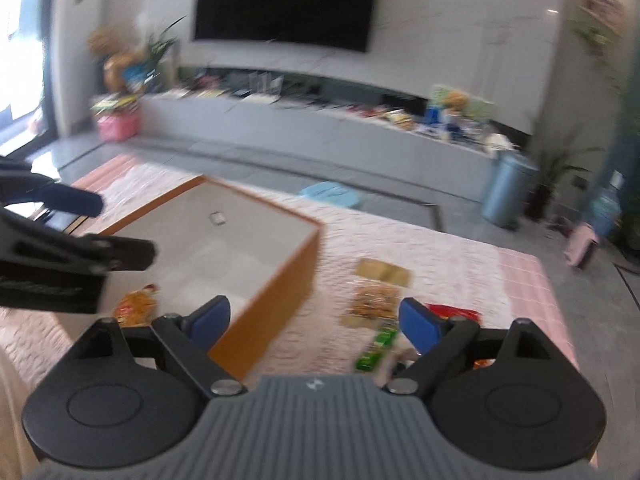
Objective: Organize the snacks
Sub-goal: 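Move both tools back over the snack pile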
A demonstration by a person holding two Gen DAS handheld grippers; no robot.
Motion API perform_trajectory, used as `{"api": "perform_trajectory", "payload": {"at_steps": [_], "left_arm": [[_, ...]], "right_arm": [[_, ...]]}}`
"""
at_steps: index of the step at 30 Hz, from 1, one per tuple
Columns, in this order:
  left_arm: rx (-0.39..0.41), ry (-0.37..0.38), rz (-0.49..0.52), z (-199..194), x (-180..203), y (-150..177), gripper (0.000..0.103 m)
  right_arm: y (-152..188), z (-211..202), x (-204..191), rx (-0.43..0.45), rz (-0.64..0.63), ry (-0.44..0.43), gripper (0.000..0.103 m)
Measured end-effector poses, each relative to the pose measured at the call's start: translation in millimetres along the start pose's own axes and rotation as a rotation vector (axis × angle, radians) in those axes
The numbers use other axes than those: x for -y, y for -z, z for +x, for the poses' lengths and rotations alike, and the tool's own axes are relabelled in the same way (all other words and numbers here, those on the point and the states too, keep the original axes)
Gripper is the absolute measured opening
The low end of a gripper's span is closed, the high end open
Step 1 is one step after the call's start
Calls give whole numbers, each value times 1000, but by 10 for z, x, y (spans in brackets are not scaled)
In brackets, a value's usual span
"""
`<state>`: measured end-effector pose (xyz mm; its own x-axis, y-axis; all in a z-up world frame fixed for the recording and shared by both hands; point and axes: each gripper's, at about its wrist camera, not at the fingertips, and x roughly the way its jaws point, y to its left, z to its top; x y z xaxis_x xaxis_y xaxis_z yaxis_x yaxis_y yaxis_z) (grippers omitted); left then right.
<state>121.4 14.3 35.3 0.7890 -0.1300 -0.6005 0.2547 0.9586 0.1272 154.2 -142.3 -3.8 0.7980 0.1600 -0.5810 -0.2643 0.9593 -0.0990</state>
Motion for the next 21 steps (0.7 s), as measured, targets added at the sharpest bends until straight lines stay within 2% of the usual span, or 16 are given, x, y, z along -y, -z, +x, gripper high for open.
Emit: {"api": "perform_trajectory", "payload": {"at_steps": [4,8,11,14,21], "left_arm": [[80,-15,62,-58,321,-12,80],[108,46,32,-34,560,-4,80],[95,96,-7,38,693,17,80],[74,144,-13,124,832,37,79],[16,193,-9,333,1033,82,77]], "right_arm": [[159,-193,319,27,85,56,89],[364,-345,576,59,126,113,89],[514,-392,721,66,172,152,89],[674,-428,887,78,231,138,89],[949,-268,1074,-14,277,161,89]]}}
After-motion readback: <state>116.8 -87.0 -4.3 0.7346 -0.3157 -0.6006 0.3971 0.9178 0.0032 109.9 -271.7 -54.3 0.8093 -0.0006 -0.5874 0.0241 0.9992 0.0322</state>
